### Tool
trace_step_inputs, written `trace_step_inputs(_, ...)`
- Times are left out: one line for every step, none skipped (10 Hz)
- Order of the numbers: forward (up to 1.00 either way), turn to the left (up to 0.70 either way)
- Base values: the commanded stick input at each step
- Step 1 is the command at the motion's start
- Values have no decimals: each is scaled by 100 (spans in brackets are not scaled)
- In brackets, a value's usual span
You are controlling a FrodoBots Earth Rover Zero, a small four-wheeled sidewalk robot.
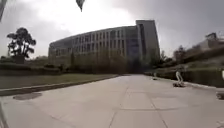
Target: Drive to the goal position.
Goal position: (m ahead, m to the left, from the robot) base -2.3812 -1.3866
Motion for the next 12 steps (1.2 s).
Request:
trace_step_inputs(70,0)
trace_step_inputs(70,0)
trace_step_inputs(70,0)
trace_step_inputs(70,0)
trace_step_inputs(70,0)
trace_step_inputs(70,0)
trace_step_inputs(70,0)
trace_step_inputs(70,0)
trace_step_inputs(70,0)
trace_step_inputs(70,0)
trace_step_inputs(70,0)
trace_step_inputs(70,0)
